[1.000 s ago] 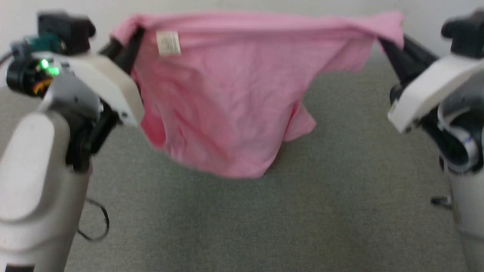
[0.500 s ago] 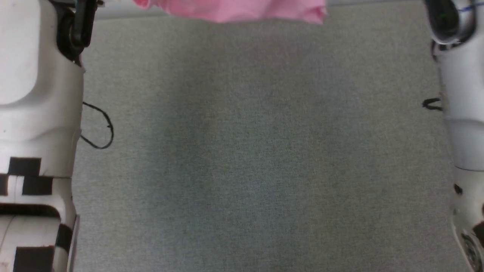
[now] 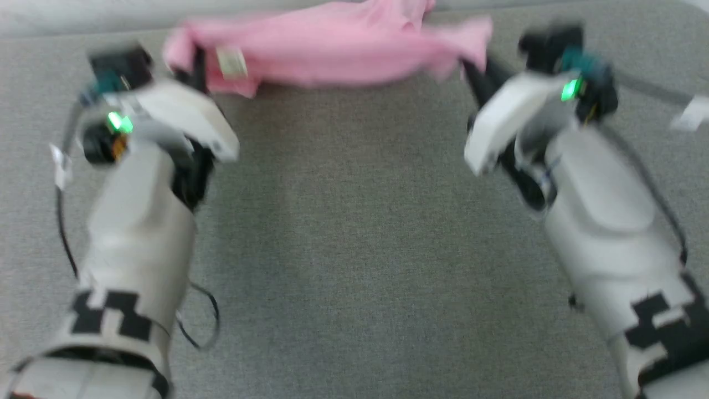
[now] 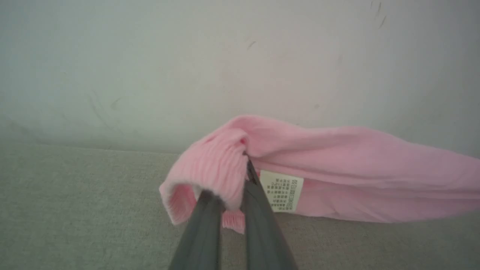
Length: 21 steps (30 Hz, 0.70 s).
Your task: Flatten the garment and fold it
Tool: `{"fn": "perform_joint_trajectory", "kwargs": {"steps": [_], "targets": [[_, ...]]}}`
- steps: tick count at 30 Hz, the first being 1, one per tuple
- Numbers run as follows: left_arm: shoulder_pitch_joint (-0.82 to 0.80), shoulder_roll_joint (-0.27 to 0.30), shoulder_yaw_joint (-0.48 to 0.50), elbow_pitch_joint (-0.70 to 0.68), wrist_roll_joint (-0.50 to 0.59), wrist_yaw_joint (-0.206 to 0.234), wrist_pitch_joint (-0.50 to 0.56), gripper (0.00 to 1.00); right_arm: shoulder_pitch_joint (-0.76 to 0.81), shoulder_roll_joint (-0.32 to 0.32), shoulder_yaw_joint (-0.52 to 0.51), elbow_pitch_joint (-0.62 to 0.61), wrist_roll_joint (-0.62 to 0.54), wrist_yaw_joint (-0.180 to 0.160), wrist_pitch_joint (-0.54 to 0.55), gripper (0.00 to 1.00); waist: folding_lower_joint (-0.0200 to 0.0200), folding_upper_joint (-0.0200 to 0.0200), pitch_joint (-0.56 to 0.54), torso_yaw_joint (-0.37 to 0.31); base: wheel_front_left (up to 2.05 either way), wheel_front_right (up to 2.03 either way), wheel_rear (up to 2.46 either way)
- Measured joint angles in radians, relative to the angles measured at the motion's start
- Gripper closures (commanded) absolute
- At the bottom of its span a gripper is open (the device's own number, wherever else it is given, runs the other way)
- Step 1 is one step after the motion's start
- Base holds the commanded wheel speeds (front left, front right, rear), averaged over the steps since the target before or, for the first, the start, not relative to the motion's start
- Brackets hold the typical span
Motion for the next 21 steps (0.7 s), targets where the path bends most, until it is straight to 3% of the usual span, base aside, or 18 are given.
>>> {"fn": "perform_joint_trajectory", "kwargs": {"steps": [6,12,18,21], "targets": [[0.191,-0.026,-0.01,0.004,-0.015,-0.027,-0.024,1.0,0.206,-0.05,0.102,-0.06,0.062,0.0,-0.055,1.0,-0.0001,0.0,-0.065,0.014,0.0,0.0,0.0],[0.444,-0.029,-0.035,-0.132,-0.016,-0.041,-0.029,1.0,0.44,-0.153,0.129,-0.267,0.075,0.0,-0.046,1.0,-0.0002,0.0,-0.153,0.016,0.0,0.0,0.0],[0.717,0.042,-0.035,-0.457,-0.061,-0.033,0.128,1.0,0.68,-0.262,0.083,-0.603,-0.026,0.0,0.134,1.0,-0.0003,0.0,-0.239,0.009,0.0,0.0,0.0],[0.868,0.098,-0.028,-0.685,-0.073,0.026,0.244,1.0,0.827,-0.27,0.028,-0.783,-0.057,0.0,0.244,1.0,-0.0003,0.0,-0.273,0.002,0.0,0.0,0.0]]}}
